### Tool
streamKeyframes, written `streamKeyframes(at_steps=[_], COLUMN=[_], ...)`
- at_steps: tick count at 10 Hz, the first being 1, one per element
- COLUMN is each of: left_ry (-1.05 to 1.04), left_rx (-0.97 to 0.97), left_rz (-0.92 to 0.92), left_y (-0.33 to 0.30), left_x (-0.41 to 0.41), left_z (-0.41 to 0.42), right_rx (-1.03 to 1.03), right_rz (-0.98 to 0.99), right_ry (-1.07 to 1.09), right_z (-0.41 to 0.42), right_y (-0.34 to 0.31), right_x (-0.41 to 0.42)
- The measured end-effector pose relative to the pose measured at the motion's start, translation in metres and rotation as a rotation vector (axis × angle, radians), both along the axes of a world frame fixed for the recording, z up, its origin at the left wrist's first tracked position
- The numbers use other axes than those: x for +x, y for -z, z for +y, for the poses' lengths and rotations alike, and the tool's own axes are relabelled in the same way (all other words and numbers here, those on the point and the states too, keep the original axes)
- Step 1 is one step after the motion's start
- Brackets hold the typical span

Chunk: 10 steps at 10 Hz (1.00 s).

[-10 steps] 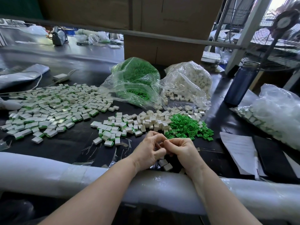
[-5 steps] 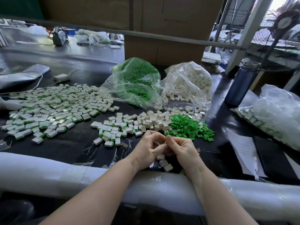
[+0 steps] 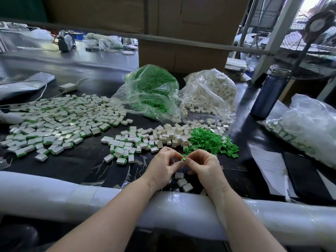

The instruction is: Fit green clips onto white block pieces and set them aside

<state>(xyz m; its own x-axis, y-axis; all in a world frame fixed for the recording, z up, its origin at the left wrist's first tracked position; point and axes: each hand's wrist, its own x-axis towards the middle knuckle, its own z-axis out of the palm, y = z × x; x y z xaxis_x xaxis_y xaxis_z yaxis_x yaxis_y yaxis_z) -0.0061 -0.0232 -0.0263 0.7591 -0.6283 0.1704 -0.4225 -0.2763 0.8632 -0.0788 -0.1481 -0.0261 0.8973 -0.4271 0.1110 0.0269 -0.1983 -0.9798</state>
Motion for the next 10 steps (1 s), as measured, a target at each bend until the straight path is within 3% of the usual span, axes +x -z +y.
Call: streamKeyframes(at_steps=[3, 6, 8, 10], left_ry=[-0.038, -0.575, -0.659, -0.677], left_rx=[-0.02, -0.145, -0.103, -0.09], left_rz=[-0.001, 0.03, 0.043, 0.047], left_y=[0.003, 0.006, 0.007, 0.007], left_x=[0.0, 0.011, 0.015, 0.016], left_z=[0.0, 0.009, 0.009, 0.011], right_rx=[-0.023, -0.134, -0.206, -0.132], right_rz=[0.01, -0.008, -0.034, -0.111], right_ry=[0.032, 0.241, 0.417, 0.65], right_z=[0.001, -0.003, -0.008, -0.017], right_y=[0.0, 0.0, 0.002, 0.003], right_x=[0.001, -0.001, 0.0, -0.002])
